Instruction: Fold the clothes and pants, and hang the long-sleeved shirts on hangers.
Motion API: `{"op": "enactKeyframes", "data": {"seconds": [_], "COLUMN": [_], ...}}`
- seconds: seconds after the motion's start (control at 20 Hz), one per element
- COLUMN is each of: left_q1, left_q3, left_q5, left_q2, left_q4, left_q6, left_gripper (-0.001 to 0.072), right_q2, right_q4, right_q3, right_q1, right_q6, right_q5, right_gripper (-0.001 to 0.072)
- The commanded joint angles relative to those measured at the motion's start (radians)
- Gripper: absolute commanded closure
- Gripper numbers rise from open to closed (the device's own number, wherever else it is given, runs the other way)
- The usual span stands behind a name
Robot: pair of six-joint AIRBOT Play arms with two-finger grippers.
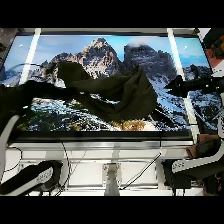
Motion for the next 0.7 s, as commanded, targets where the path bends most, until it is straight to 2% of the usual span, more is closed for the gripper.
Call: {"op": "enactKeyframes", "data": {"seconds": [0.0, 0.2, 0.35, 0.5, 0.65], "left_q1": [0.063, 0.068, 0.067, 0.067, 0.067], "left_q3": [0.001, 0.001, 0.0, 0.0, 0.0], "left_q5": [0.097, 0.1, 0.098, 0.098, 0.098], "left_q2": [0.214, 0.285, 0.272, 0.261, 0.26], "left_q4": [0.404, 0.496, 0.49, 0.479, 0.48], "left_q6": [-0.196, -0.219, -0.237, -0.237, -0.236], "left_gripper": [0.0701, 0.0701, 0.0701, 0.07, 0.0701], "right_q2": [-0.037, -0.058, -0.055, -0.055, -0.055], "right_q4": [-0.013, -0.031, -0.043, -0.07, -0.112], "right_q3": [-0.006, -0.009, -0.023, -0.05, -0.102], "right_q1": [0.014, 0.07, 0.119, 0.136, 0.136], "right_q6": [0.014, -0.002, -0.051, -0.051, -0.002], "right_q5": [0.039, 0.077, 0.113, 0.129, 0.146], "right_gripper": [0.0323, 0.0331, 0.0344, 0.0344, 0.0344]}}
